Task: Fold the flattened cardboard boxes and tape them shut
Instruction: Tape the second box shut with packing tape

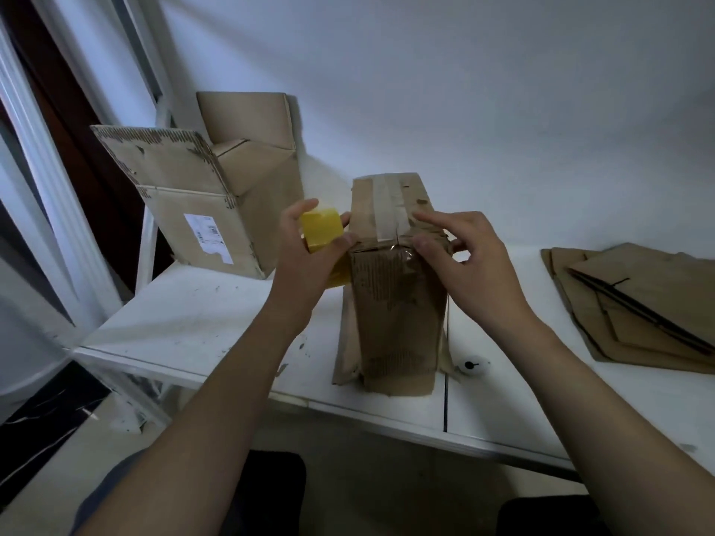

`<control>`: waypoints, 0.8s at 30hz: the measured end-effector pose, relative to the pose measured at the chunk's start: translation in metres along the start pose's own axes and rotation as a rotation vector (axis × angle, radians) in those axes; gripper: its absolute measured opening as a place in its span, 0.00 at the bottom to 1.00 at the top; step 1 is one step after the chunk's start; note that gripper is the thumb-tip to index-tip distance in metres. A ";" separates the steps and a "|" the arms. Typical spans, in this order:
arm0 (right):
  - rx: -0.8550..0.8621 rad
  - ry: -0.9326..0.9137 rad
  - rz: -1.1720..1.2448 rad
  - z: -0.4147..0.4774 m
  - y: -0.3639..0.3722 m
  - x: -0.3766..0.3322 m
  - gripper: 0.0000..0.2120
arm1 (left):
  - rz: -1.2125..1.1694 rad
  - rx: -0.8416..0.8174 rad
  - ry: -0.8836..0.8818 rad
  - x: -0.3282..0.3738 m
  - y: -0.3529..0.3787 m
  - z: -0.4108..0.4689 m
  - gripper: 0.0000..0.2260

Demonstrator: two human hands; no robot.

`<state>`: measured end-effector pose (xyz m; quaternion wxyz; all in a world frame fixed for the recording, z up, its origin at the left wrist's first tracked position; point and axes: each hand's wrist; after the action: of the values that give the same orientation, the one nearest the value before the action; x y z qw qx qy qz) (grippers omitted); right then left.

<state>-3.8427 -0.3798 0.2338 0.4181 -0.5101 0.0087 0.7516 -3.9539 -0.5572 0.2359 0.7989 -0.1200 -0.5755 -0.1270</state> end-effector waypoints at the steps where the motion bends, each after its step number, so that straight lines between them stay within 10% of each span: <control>1: -0.003 -0.003 -0.007 0.000 0.001 0.001 0.14 | 0.010 -0.005 -0.011 0.000 0.000 0.000 0.25; 24: -0.322 -0.233 -0.459 0.020 0.040 0.041 0.24 | 0.182 -0.085 -0.207 -0.050 -0.028 0.033 0.27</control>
<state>-3.8886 -0.3712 0.1952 0.4892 -0.4686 -0.2741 0.6826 -4.0081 -0.5694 0.2002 0.7378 -0.2176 -0.6356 -0.0653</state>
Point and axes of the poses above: each hand's wrist, its own z-axis towards the middle knuckle, its own y-axis out of the palm, x = y × z, and after that the axes turned 1 degree about -z, right-handed
